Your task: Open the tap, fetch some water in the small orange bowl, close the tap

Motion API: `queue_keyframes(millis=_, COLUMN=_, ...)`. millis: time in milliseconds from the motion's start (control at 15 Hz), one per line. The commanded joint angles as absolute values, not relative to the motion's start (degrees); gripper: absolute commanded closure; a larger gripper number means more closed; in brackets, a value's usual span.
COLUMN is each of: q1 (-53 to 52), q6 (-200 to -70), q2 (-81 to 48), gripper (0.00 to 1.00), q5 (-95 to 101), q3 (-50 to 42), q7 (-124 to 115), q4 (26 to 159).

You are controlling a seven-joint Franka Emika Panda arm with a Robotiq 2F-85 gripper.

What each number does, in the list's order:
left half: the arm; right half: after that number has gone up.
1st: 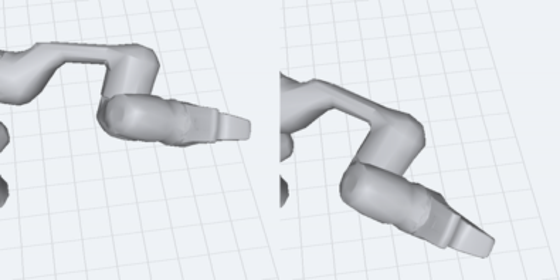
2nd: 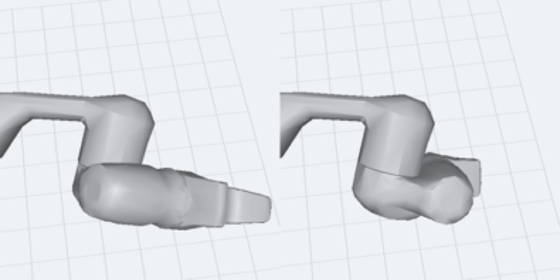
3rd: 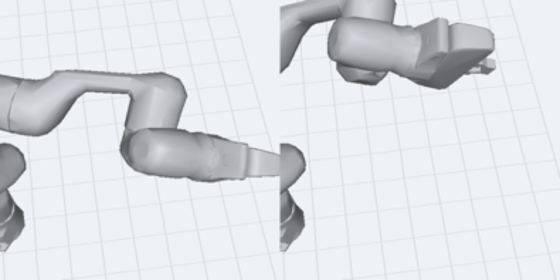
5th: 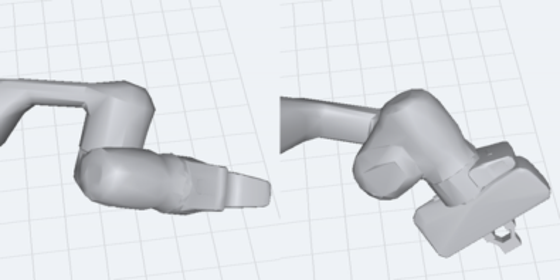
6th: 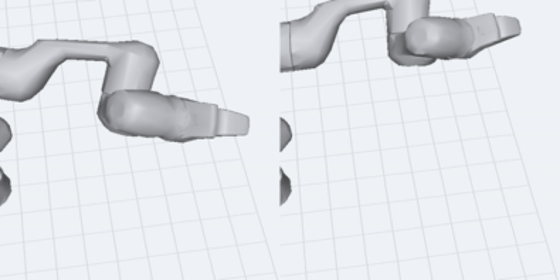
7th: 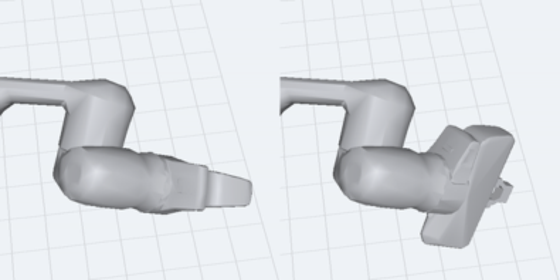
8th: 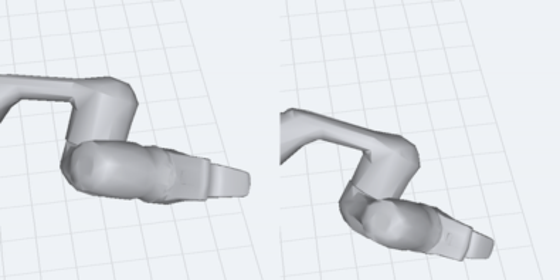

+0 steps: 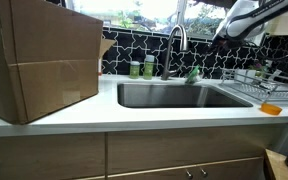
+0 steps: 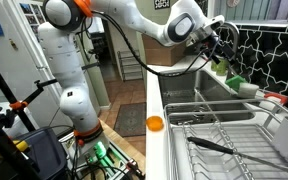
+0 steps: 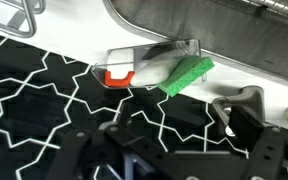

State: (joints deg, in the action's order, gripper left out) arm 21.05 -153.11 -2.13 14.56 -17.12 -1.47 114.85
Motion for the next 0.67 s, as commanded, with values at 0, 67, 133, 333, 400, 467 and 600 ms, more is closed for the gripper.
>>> queue_keyframes(millis=0, q1=20.5, q6=-153.0, q2=-8.7, gripper=0.0, q5=7.6, q3=-17.1, q7=5.9, q4=108.9)
queue_keyframes(millis=67, q1=20.5, q6=-153.0, q2=-9.8, gripper=0.0, q5=6.3, q3=-16.8, q7=7.1, q4=107.8)
queue_keyframes(millis=133, q1=20.6, q6=-153.2, q2=-10.9, gripper=0.0, q5=4.9, q3=-16.4, q7=8.4, q4=106.6)
queue_keyframes(millis=333, q1=21.1, q6=-155.0, q2=-14.6, gripper=0.0, q5=3.1, q3=-15.6, q7=10.5, q4=103.0)
queue_keyframes(millis=400, q1=21.4, q6=-155.0, q2=-15.6, gripper=0.0, q5=2.1, q3=-15.2, q7=11.2, q4=101.9)
queue_keyframes(millis=467, q1=21.6, q6=-154.8, q2=-16.5, gripper=0.0, q5=1.3, q3=-14.8, q7=11.7, q4=100.8)
queue_keyframes(millis=600, q1=22.2, q6=-154.8, q2=-18.0, gripper=0.0, q5=-0.8, q3=-13.7, q7=13.4, q4=99.4)
